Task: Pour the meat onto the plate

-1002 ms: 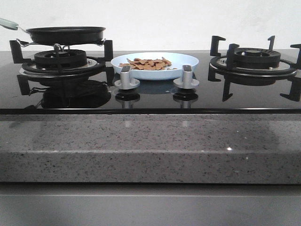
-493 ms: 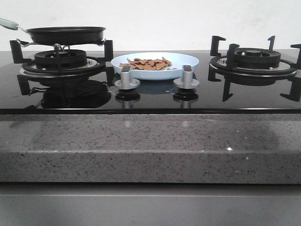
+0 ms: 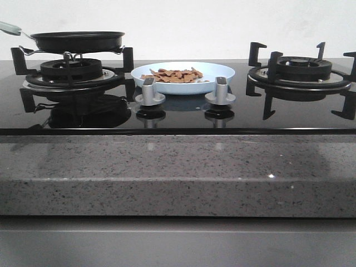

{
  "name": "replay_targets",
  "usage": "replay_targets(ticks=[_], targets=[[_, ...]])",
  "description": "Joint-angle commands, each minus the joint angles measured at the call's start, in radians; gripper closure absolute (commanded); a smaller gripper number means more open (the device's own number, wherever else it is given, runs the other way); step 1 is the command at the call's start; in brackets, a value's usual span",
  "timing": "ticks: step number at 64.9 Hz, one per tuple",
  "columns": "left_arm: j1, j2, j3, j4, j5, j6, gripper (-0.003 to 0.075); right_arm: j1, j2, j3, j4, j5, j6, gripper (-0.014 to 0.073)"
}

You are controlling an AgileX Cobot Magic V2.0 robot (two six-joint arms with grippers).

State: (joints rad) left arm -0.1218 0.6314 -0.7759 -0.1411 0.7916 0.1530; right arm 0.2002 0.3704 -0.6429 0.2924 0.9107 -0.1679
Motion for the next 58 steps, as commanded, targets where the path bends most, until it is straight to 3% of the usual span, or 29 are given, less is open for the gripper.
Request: replay_targets(ticks=[1,20,33,38,44,58], targets=[[0.013,-0.068,0.005,-0.033,-0.131,-0.008,0.0741,0.0,0.005,-0.025,0.013,-0.057,-0.003,0.0708],[0.027,-0.443,0.331,-0.036,-0.436,-0.008,0.0741,0.0,0.005,-0.025,0.013,-0.057,-0.003,0.0708],[0.027,-0.606,0.522,-0.055,-0.545,-0.014,0.0741,0.0,0.005,-0.025,0.013,-0.057,-0.003,0.0708],[0.031,-0.639,0.583,0.007,-0.584,-0.11,0.0741,0.0,0.005,-0.025,0.013,-0.057,-0.003,0.0708],[0.05,-0.652,0.638,0.159,-0.626,-0.318,0.0741,0.0,0.005,-0.025,0.013,-0.057,-0.003,0.0708],[0.071,-0.652,0.773,0.165,-0.834,-0.332,0.0741,0.0,0.005,-0.025,0.013,-0.057,-0.003,0.0708]])
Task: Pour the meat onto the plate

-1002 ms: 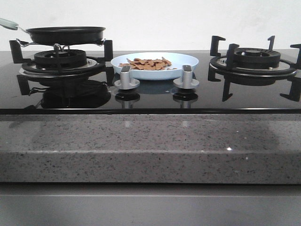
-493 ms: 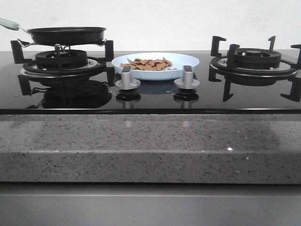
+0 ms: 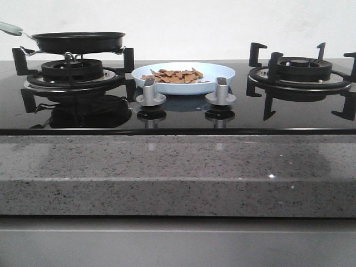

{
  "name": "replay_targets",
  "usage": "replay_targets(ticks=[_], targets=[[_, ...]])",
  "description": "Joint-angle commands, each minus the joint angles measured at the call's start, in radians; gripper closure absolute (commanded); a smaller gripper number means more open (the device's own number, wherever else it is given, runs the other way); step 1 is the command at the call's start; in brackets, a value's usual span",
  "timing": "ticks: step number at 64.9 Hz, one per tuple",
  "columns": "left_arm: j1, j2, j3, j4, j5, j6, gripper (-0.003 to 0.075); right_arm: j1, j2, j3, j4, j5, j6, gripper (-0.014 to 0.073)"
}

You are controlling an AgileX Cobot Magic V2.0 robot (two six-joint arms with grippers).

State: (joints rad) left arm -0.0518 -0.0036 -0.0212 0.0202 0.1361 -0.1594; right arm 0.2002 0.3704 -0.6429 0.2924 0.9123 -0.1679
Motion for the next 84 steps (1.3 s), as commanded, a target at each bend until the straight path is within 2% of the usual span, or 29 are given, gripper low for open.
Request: replay_targets(ticks=[1,13,28,43,84], targets=[[0.001,-0.017,0.029,0.004,-0.197,-0.019,0.0741,0.0,0.005,-0.025,0.013,-0.059,-0.003,0.0708],[0.003,-0.017,0.031,0.009,-0.222,0.024,0.0741,0.0,0.005,-0.025,0.013,-0.059,-0.003,0.0708],[0.003,-0.017,0.031,-0.071,-0.218,0.129,0.0741,0.0,0.005,-0.025,0.013,-0.059,-0.003,0.0708],[0.037,-0.017,0.031,-0.075,-0.218,0.129,0.0741,0.0,0.005,-0.025,0.013,-0.059,-0.003,0.0708],[0.037,-0.015,0.031,-0.071,-0.216,0.13,0.0741,0.0,0.005,-0.025,0.013,-0.059,-0.003,0.0708]])
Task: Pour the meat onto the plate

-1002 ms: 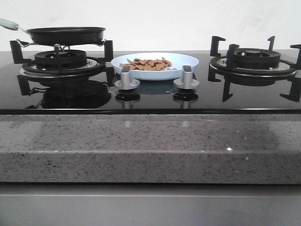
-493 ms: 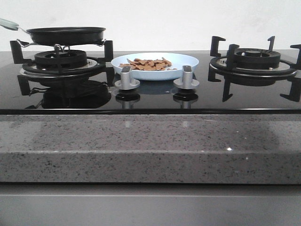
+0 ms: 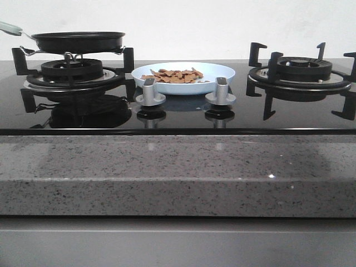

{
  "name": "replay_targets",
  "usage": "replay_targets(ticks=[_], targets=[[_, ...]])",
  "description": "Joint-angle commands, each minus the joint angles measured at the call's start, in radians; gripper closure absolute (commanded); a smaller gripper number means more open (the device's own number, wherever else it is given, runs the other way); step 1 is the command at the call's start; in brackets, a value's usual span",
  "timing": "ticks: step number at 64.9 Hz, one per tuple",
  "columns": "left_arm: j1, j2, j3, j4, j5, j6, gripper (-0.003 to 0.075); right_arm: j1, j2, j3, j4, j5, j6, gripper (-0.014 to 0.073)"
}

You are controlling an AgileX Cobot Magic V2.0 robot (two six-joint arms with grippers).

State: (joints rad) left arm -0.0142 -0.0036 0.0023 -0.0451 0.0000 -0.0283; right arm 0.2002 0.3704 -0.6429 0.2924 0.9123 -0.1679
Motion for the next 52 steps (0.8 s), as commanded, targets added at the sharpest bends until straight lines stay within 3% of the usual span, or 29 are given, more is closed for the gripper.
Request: replay_targets(ticks=[1,23,33,43,52], targets=[[-0.001,-0.015,0.008,-0.006,-0.079,-0.001,0.0741,0.0,0.005,-0.025,0.013,-0.059,-0.003,0.0708],[-0.001,-0.015,0.008,-0.006,-0.079,-0.001,0.0741,0.0,0.005,-0.025,-0.007,-0.066,-0.022,0.0708],[-0.001,-0.015,0.008,-0.006,-0.079,-0.001,0.0741,-0.065,-0.07,0.084,-0.092,-0.328,-0.026,0.0708],[-0.001,-0.015,0.008,-0.006,-0.079,-0.001,0.0741,-0.187,-0.18,0.314,-0.106,-0.616,-0.026,0.0708],[-0.001,-0.015,0.008,-0.006,-0.079,-0.001,0.0741,-0.249,-0.28,0.48,-0.065,-0.74,-0.026,0.0708]])
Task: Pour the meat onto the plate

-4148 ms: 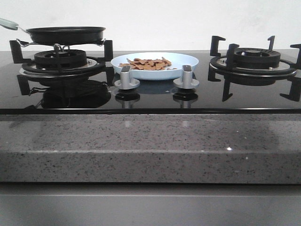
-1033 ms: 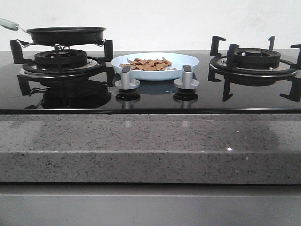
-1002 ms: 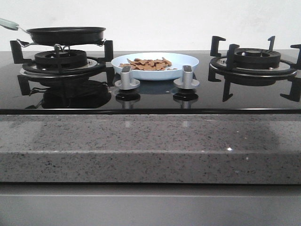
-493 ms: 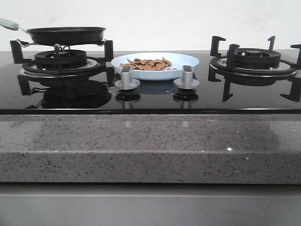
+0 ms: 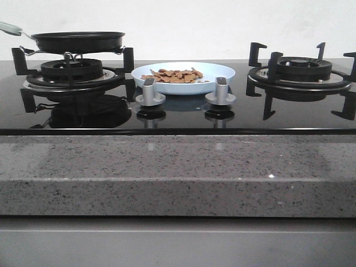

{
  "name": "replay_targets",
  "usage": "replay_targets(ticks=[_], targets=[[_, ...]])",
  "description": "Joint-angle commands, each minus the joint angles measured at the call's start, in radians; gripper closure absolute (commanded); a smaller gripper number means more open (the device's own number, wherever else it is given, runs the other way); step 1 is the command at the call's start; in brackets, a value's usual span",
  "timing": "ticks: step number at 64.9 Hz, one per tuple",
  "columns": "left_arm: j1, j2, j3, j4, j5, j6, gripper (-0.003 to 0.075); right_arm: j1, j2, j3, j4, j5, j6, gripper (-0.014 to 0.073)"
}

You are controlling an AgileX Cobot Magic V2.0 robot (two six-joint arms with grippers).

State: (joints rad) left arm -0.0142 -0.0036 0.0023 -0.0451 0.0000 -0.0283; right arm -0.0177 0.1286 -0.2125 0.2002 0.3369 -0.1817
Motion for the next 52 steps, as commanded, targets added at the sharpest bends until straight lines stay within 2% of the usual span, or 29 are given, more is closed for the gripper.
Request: replay_targets(ticks=[1,19,47,52], targets=[[-0.001,-0.015,0.008,-0.006,-0.079,-0.001,0.0741,-0.034,-0.047,0.063,0.03,-0.173,-0.012,0.0708],[-0.001,-0.015,0.008,-0.006,-0.079,-0.001,0.0741,0.0,-0.157,0.235,0.032,-0.343,-0.012,0.0708],[-0.001,-0.015,0.008,-0.006,-0.079,-0.001,0.0741,-0.003,-0.156,0.234,0.03,-0.362,-0.01,0.0708],[-0.001,-0.015,0.008,-0.006,-0.079,-0.001,0.0741,-0.003,-0.157,0.234,-0.048,-0.394,0.051,0.0708]])
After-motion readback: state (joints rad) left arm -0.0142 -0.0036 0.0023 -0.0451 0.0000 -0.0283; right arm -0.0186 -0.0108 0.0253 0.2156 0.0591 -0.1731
